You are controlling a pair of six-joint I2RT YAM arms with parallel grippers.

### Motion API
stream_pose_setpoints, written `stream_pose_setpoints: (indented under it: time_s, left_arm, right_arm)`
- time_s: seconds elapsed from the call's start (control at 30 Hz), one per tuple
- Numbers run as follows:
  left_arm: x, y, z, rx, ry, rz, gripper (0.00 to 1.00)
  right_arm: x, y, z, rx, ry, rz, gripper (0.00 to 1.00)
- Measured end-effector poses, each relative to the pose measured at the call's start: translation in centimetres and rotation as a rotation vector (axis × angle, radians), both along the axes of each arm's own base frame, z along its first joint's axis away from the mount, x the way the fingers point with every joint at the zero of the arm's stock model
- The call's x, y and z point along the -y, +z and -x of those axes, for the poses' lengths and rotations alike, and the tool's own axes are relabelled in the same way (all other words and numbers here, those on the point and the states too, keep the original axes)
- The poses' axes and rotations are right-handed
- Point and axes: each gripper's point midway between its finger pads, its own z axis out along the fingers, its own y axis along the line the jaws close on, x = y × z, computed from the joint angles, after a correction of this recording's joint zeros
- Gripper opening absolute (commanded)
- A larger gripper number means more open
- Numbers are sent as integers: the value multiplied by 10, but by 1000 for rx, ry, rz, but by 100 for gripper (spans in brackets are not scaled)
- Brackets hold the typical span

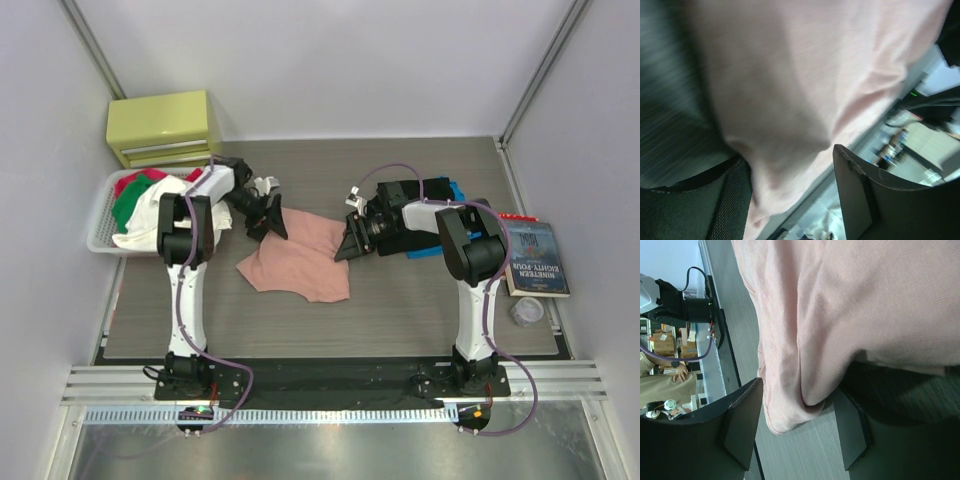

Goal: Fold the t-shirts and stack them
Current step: Put the neatly folded tshirt into the corner of the board with both arms

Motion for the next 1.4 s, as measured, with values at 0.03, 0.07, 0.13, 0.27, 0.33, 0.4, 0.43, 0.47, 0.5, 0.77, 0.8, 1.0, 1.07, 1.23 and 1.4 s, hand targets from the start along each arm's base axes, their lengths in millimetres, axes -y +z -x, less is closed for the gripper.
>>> stream_pose_setpoints:
  time_s: [0.03, 0.07, 0.13, 0.27, 0.33, 0.4, 0.43, 0.47, 0.5, 0.77, 0.8, 1.0, 1.07, 1.23, 1.4]
  left_arm:
    - [8, 1, 4, -30, -8, 43, 62]
    - [15, 1, 8, -58, -17, 83, 61]
    - [24, 1, 16, -123, -21, 152, 54]
    - [28, -3, 24, -178, -38, 182, 39]
    - [27, -6, 24, -174, -48, 172, 37]
    - [25, -8, 24, -169, -51, 162, 32]
    - [24, -8, 23, -169, -49, 160, 24]
    - [23, -9, 23, -166, -49, 154, 17]
    - [22, -10, 23, -167, -48, 149, 9]
    - [20, -13, 23, -166, -47, 132, 0]
    - [21, -13, 23, -166, -46, 132, 0]
    - [21, -13, 23, -166, -46, 132, 0]
    - [21, -13, 23, -166, -46, 132, 0]
    - [20, -13, 23, -166, -46, 132, 0]
    - [20, -14, 23, -165, -47, 132, 0]
  right_arm:
    - [0, 0, 0, -1, 0, 0, 64]
    - [0, 0, 0, -2, 0, 0, 64]
    - [0, 0, 0, -3, -1, 1, 64]
    - [1, 0, 0, -3, -3, 3, 64]
    - [3, 0, 0, 0, -8, 8, 64]
    - [8, 0, 0, 2, -17, 17, 64]
    - [10, 0, -1, 2, -23, 19, 64]
    - [13, 0, -2, 0, -29, 23, 64]
    - [16, 0, -3, -2, -36, 27, 64]
    - [26, 0, -6, -7, -56, 36, 66]
    - [26, 0, -5, -5, -55, 37, 67]
    - [26, 0, -5, -4, -53, 36, 67]
    - [24, 0, -4, -4, -47, 36, 67]
    - [12, 0, -4, -31, -24, 19, 65]
    - [5, -9, -5, -32, -18, 31, 3]
